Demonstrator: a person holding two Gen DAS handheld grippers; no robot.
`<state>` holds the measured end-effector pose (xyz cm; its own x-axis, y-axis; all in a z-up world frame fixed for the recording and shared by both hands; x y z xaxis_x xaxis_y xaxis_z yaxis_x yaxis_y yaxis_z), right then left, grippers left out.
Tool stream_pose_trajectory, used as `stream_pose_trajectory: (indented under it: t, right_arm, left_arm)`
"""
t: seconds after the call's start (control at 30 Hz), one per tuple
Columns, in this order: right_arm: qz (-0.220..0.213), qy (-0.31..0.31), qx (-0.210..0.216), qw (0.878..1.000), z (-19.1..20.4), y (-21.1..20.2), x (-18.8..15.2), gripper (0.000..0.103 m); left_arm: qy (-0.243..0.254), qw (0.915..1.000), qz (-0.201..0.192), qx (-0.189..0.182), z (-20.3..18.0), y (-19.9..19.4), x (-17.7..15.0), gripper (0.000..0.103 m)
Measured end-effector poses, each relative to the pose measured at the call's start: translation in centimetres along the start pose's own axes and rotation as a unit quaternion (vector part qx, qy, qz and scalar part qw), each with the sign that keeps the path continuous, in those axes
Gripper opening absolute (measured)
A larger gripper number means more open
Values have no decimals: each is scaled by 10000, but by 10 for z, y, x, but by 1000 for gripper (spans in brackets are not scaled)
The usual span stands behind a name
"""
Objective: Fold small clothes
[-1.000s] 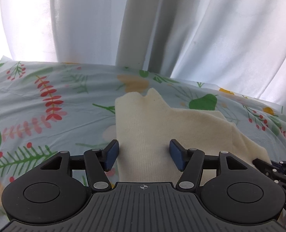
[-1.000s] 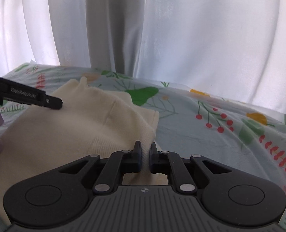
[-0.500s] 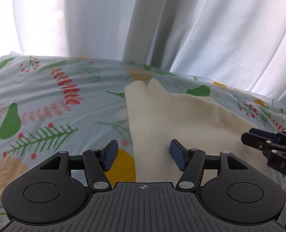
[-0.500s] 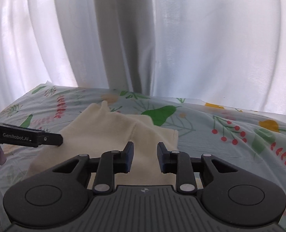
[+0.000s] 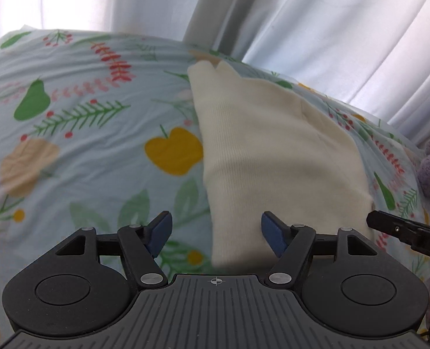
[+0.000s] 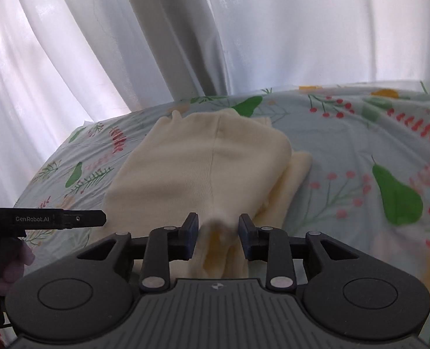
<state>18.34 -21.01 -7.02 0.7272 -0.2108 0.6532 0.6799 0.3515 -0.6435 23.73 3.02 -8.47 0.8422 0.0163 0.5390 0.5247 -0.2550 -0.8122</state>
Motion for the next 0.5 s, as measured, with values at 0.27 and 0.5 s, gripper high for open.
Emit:
stream_pose_trajectory:
  t: [0.27, 0.5]
  right_arm:
    - [202, 1068, 621, 9921, -3, 3, -40, 36]
    - [52, 1629, 775, 9836, -2, 27, -35, 12]
  left_arm:
    - [442, 9988, 70, 174, -4, -7, -37, 73]
    - [562, 9962, -239, 621, -9, 10, -24, 67]
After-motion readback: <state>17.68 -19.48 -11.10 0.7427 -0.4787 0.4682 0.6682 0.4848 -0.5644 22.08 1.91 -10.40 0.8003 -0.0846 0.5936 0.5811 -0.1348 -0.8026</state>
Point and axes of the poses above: each gripper's, at about its wrist camera, not at the fingertips, and y roughly the way its jaws point, z to its left, x to its top, the point moved 9 cm from there along y, roughly the way its jaws point, and after that the axes turned 4 degrees about x, right-handed, at the moved point
